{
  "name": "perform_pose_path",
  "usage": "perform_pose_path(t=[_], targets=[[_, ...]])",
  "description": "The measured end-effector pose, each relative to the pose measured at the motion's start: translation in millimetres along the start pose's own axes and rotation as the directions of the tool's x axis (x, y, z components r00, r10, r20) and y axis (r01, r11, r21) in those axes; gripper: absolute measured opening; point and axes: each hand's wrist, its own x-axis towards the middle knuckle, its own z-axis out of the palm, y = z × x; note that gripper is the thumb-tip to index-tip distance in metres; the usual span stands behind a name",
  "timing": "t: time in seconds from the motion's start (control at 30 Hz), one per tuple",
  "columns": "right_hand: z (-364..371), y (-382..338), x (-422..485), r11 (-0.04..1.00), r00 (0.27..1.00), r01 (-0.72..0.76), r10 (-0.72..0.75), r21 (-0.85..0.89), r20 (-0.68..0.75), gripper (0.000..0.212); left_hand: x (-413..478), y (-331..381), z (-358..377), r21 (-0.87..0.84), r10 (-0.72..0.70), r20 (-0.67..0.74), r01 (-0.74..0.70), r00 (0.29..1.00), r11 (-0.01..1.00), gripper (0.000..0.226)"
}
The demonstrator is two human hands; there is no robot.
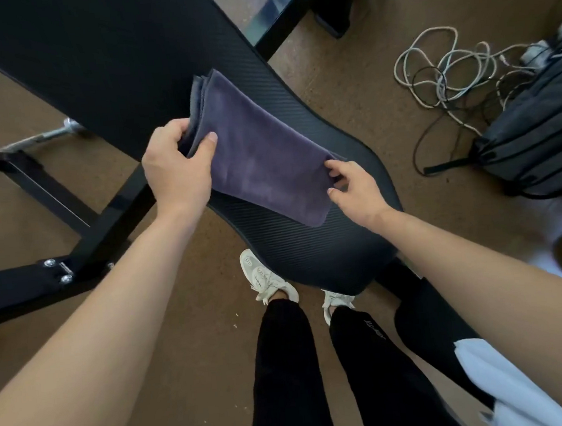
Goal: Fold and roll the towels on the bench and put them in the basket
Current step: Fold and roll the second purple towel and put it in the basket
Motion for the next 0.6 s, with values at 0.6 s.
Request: perform_pose_path(t=[0.6], targets=[[-39.0,9.1,22.8,0.713,0.890,-0.413,0.182,0.567,0.418,0.068,-105.8,2.5,113.4,-0.017,0.261,0.335,-0.271,0.905,0.962,0.038]])
